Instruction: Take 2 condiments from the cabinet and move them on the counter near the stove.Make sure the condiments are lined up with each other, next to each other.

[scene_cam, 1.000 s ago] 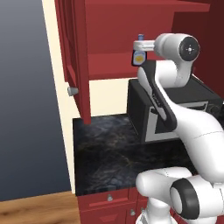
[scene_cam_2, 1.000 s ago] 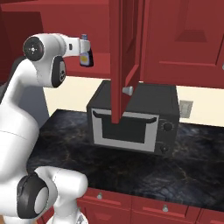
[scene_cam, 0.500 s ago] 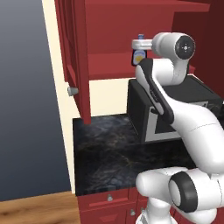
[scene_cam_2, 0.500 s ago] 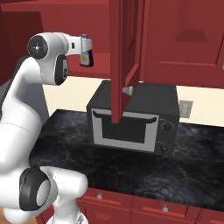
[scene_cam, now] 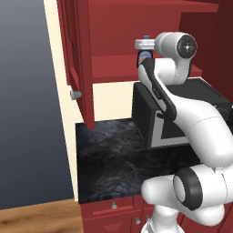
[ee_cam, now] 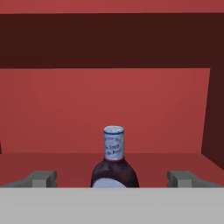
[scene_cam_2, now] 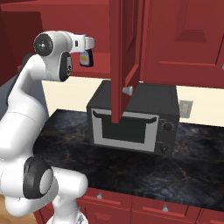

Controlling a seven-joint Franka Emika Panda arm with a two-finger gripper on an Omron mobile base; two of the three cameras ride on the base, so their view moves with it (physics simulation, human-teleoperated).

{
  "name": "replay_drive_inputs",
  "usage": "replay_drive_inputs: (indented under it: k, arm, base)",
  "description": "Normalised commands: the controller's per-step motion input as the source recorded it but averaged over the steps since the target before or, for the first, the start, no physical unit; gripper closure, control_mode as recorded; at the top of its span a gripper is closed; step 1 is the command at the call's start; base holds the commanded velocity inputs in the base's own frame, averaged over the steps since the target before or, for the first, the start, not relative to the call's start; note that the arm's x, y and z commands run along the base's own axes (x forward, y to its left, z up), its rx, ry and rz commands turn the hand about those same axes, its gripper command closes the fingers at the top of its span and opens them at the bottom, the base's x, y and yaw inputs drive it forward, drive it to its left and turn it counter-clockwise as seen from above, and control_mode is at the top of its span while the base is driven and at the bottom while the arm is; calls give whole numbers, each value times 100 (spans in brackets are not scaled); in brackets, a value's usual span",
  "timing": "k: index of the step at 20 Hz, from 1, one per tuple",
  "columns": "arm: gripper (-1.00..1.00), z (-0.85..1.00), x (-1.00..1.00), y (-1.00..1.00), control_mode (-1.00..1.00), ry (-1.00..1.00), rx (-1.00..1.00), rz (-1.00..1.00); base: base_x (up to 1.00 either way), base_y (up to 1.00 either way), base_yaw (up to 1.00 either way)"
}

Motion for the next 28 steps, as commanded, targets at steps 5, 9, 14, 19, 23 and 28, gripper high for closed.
replay_drive_inputs:
  k: [5,9,14,19,23,28]
  arm:
    - [-100,0,12,0,-100,0,0,0]
    - [-100,0,9,0,-100,0,0,0]
    - [-100,0,12,0,-100,0,0,0]
    - [-100,-1,12,0,-100,0,0,0]
    - [-100,-2,10,0,-100,0,0,0]
    - [-100,-3,11,0,-100,0,0,0]
  base:
    - [0,0,0]
    - [0,0,0]
    - [0,0,0]
    - [0,0,0]
    - [0,0,0]
    - [0,0,0]
